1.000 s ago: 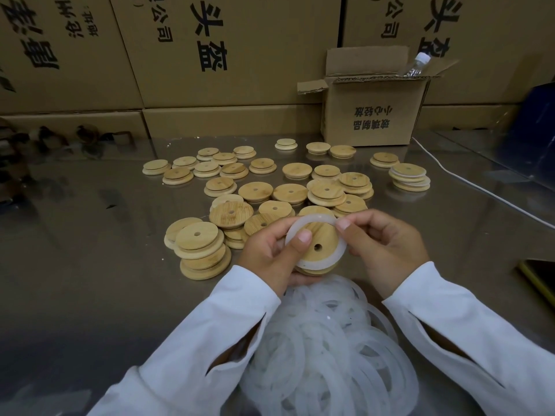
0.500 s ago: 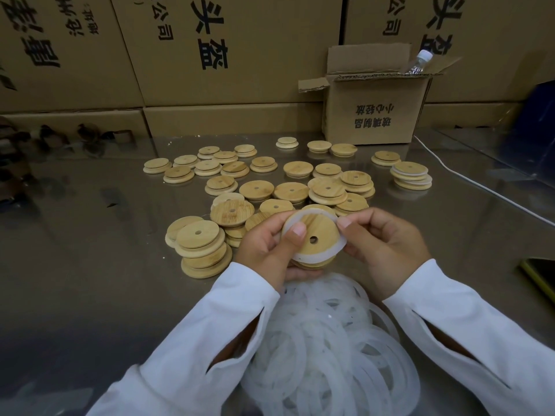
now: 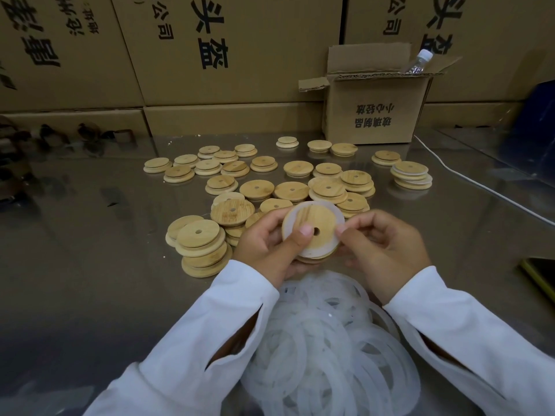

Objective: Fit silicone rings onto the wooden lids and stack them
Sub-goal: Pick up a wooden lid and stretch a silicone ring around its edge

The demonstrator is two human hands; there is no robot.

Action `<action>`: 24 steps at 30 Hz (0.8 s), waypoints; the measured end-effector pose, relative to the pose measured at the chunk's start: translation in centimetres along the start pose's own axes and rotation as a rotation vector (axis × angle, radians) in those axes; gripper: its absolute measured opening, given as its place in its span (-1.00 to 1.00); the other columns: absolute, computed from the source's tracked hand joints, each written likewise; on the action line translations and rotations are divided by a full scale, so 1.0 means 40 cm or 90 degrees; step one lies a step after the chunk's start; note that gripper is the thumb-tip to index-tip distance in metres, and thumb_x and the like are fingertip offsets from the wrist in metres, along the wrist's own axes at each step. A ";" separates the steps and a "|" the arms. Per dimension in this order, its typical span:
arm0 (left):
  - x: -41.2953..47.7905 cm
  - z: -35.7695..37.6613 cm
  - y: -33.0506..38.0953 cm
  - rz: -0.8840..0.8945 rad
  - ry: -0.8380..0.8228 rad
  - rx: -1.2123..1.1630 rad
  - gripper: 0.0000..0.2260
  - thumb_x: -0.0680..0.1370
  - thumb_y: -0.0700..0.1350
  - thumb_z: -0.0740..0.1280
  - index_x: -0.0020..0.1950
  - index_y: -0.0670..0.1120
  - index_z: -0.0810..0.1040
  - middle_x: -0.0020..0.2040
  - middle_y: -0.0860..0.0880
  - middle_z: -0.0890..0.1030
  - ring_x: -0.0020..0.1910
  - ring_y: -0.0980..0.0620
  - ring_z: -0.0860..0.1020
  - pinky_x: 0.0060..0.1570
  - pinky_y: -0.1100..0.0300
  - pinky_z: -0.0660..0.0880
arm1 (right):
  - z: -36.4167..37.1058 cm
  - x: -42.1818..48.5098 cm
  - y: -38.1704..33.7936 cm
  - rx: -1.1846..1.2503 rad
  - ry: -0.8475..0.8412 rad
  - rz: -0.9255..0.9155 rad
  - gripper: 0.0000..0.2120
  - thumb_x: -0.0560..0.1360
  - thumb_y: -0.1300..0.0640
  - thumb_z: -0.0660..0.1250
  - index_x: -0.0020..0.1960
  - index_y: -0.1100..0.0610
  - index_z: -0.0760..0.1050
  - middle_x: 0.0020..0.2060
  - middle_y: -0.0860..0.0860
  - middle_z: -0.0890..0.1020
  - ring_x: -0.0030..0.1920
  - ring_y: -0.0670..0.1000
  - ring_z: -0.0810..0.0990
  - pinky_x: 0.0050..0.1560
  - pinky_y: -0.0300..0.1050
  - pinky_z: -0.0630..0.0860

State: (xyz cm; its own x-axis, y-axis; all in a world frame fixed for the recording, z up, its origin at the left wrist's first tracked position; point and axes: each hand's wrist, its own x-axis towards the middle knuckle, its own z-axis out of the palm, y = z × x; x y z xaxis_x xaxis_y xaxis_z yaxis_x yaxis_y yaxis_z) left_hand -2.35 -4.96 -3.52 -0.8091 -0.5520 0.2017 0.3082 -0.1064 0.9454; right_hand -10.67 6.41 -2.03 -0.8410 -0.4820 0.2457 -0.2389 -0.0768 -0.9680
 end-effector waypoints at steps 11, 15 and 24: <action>0.013 -0.019 -0.014 0.001 0.041 0.059 -0.77 0.26 0.01 0.37 -0.13 -0.01 0.63 -0.23 -0.03 0.68 -0.17 -0.01 0.65 -0.14 0.06 0.61 | -0.006 0.001 0.001 -0.078 -0.045 -0.020 -0.87 0.41 0.20 0.37 -0.30 0.04 0.54 -0.42 -0.11 0.61 -0.38 -0.19 0.55 -0.26 -0.28 0.50; 0.014 -0.018 -0.011 -0.006 0.040 0.039 -0.78 0.28 -0.02 0.37 -0.12 -0.03 0.62 -0.25 -0.02 0.68 -0.21 0.04 0.65 -0.25 0.17 0.60 | -0.008 0.000 -0.001 -0.078 -0.063 -0.036 -0.88 0.41 0.21 0.37 -0.28 0.06 0.54 -0.37 -0.09 0.61 -0.34 -0.18 0.56 -0.29 -0.40 0.47; 0.016 -0.018 -0.011 -0.006 0.067 -0.005 -0.76 0.25 -0.03 0.39 -0.13 -0.07 0.61 -0.28 0.00 0.67 -0.24 0.07 0.65 -0.31 0.21 0.58 | -0.001 -0.004 -0.001 -0.018 -0.076 -0.025 -0.94 0.40 0.23 0.37 -0.24 0.15 0.54 -0.30 0.05 0.63 -0.28 -0.07 0.60 -0.21 -0.37 0.51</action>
State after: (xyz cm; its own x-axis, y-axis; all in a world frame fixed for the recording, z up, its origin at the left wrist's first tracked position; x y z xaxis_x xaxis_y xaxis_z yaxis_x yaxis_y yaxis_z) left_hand -2.64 -5.86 -4.00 -0.7547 -0.6350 0.1649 0.3053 -0.1174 0.9450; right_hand -10.55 6.54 -2.03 -0.7676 -0.5795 0.2738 -0.2852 -0.0738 -0.9556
